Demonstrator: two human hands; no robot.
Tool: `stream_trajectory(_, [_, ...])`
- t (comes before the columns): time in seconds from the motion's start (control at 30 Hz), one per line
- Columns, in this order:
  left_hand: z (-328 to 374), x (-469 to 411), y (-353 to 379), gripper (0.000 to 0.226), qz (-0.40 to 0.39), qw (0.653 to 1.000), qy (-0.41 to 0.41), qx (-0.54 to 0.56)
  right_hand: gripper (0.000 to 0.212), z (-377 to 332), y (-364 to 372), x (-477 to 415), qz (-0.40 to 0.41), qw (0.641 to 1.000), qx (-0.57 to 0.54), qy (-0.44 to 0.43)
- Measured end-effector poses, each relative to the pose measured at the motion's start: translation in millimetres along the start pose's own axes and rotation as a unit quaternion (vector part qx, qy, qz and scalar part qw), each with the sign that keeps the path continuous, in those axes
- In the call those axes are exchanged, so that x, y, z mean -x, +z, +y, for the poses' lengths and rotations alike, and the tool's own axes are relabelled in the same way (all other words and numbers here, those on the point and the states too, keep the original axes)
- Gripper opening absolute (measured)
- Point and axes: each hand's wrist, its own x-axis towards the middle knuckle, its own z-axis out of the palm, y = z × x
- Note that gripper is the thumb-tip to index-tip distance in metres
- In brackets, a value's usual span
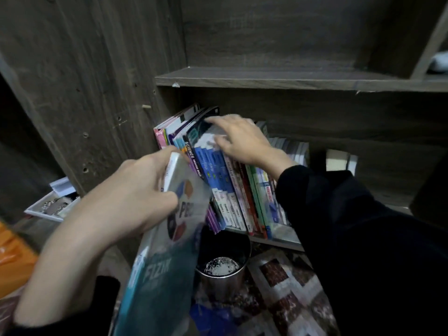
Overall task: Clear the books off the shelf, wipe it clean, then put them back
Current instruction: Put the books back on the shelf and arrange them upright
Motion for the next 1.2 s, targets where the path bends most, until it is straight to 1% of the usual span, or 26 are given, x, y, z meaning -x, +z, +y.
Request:
stream_trajectory(0.07, [8,-2,5,0.045,-0.02,0.999,0.017,0.037,0.04,25,1,19,0.026,0.997,0.016,0.064])
stream_trajectory(0.1, [13,-5,9,0.048,-0.033,0.997,0.023,0.068,0.036,37,3,29,0.023,0.995,0.025,0.093])
stream_trajectory(0.13, [19,-8,13,0.049,-0.045,0.994,0.028,0.097,0.033,49,6,38,0.004,0.993,0.028,0.116])
stream_trajectory(0.17, [25,-12,17,0.049,-0.052,0.991,0.033,0.118,0.034,59,9,46,-0.031,0.991,0.02,0.13])
stream_trajectory(0.23, [36,-21,25,0.049,-0.052,0.988,0.048,0.135,0.05,75,15,61,-0.122,0.981,-0.031,0.149])
stream_trajectory(0.27, [40,-25,29,0.049,-0.052,0.987,0.051,0.142,0.058,81,17,66,-0.153,0.973,-0.062,0.163])
stream_trajectory(0.33, [45,-29,36,0.048,-0.07,0.983,0.043,0.164,0.065,90,21,74,-0.19,0.962,-0.081,0.176])
stream_trajectory(0.43, [47,-33,46,0.048,-0.089,0.981,0.034,0.171,0.059,99,26,81,-0.225,0.962,-0.041,0.147])
stream_trajectory(0.5, [47,-35,49,0.05,-0.088,0.98,0.032,0.174,0.056,104,29,85,-0.217,0.968,-0.022,0.127])
stream_trajectory(0.6, [48,-38,48,0.052,-0.062,0.978,0.023,0.198,0.053,111,31,91,-0.193,0.974,-0.012,0.115])
stream_trajectory(0.67, [51,-41,45,0.052,-0.038,0.975,0.02,0.217,0.056,113,30,95,-0.18,0.977,-0.004,0.118])
stream_trajectory(0.77, [59,-47,41,0.052,0.019,0.972,0.036,0.233,0.063,118,27,103,-0.165,0.978,0.009,0.129])
stream_trajectory(0.83, [66,-53,41,0.051,0.06,0.972,0.047,0.221,0.061,122,26,107,-0.151,0.98,0.008,0.129])
stream_trajectory(0.93, [78,-62,44,0.051,0.114,0.972,0.068,0.196,0.053,128,24,114,-0.136,0.984,-0.001,0.116])
stream_trajectory(1.03, [89,-74,52,0.05,0.169,0.972,0.084,0.141,0.053,132,22,120,-0.133,0.984,-0.002,0.118])
stream_trajectory(1.1, [93,-85,62,0.052,0.182,0.972,0.091,0.115,0.054,133,21,122,-0.13,0.984,0.0,0.12])
stream_trajectory(1.2, [99,-100,82,0.057,0.194,0.969,0.099,0.116,0.055,134,21,122,-0.127,0.984,-0.004,0.121])
